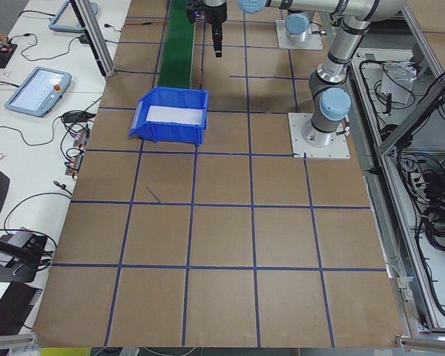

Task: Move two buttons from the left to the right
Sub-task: 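Carry the red button into the far bin and release it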

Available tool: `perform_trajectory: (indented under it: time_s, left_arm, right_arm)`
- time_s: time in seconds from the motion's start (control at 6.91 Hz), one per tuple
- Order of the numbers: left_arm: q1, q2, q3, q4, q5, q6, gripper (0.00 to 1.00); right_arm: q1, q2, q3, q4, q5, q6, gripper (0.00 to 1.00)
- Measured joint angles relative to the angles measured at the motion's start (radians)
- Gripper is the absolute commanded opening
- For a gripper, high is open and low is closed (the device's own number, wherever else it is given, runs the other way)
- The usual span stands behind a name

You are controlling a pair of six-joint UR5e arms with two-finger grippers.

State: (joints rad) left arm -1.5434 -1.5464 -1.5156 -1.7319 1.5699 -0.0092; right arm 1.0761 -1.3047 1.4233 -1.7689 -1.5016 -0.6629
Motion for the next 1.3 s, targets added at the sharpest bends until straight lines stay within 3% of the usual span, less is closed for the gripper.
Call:
perform_trajectory:
  time_s: [0.43,0.72,1.3]
  left_arm:
    - [0.0,0.0,0.0,0.0,0.0,0.0,1.0]
    - [0.0,0.0,0.0,0.0,0.0,0.0,1.0]
    - [0.0,0.0,0.0,0.0,-0.001,0.0,1.0]
  right_arm:
    - [-0.229,0.139,-0.09,-0.032,0.007,-0.333,0.04]
    - [-0.259,0.2,-0.104,-0.061,0.006,-0.377,0.05]
    - [-0.263,0.207,-0.051,-0.075,0.042,-0.364,0.07]
